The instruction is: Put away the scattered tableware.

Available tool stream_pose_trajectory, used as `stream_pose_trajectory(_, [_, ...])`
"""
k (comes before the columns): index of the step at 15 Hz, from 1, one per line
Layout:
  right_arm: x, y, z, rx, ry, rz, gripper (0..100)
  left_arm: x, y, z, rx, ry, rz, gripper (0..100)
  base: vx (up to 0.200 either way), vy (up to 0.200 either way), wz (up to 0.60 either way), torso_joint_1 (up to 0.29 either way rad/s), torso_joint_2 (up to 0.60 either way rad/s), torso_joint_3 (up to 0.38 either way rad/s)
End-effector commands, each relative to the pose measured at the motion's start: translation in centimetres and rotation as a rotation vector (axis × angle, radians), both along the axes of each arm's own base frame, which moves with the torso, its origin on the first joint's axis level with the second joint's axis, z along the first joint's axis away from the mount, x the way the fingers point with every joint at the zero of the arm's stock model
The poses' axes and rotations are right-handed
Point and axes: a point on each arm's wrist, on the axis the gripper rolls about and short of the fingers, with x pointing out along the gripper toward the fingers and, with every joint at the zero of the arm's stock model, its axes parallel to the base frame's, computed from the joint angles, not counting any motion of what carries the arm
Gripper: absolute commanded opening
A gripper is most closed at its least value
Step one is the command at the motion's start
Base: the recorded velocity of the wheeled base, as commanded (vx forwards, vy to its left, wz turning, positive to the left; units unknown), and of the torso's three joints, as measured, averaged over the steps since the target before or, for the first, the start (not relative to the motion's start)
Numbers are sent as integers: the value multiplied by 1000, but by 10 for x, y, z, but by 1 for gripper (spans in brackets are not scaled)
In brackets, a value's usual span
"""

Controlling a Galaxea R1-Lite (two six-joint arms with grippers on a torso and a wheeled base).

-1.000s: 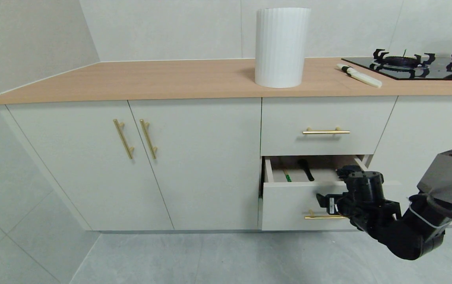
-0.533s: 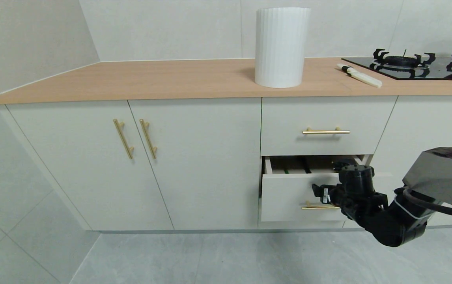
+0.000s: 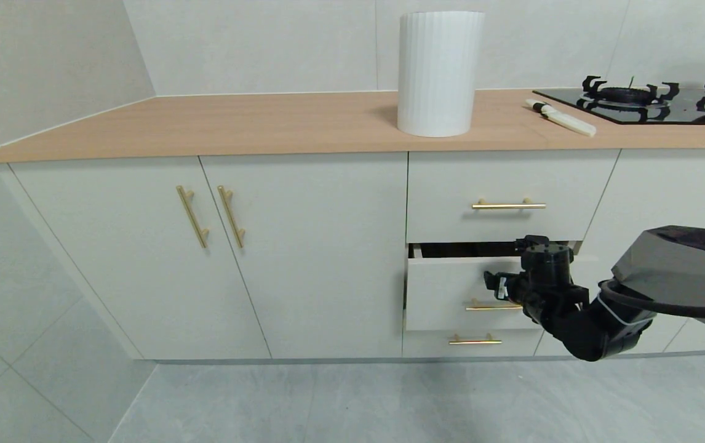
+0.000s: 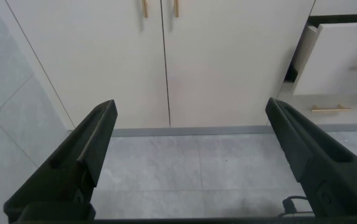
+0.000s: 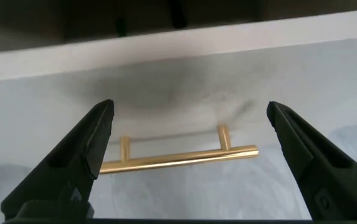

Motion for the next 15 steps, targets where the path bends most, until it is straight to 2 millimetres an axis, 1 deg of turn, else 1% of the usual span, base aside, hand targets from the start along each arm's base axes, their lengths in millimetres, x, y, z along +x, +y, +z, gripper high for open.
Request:
stream_pose_trajectory(1, [12, 0, -9, 0, 1, -6, 100, 0, 0, 0, 0, 0, 0, 100, 0, 0, 0, 0, 0, 0])
stream_pose_trajectory(4, [24, -3, -10, 2, -8, -20, 100, 0, 0, 0, 0, 0, 0, 100, 0, 0, 0, 0, 0, 0])
stream_pose_trajectory(7, [31, -4, -20, 3, -2, -27, 100, 0, 0, 0, 0, 0, 0, 100, 0, 0, 0, 0, 0, 0])
stream_pose_trajectory(9, [35, -5, -21, 7, -11, -32, 100, 0, 0, 0, 0, 0, 0, 100, 0, 0, 0, 0, 0, 0])
stream_pose_trajectory(12, [52, -16, -18, 19, -42, -66, 100, 0, 0, 0, 0, 0, 0, 100, 0, 0, 0, 0, 0, 0])
stream_pose_trajectory(15, [59, -18, -17, 29, -50, -76, 100, 0, 0, 0, 0, 0, 0, 100, 0, 0, 0, 0, 0, 0])
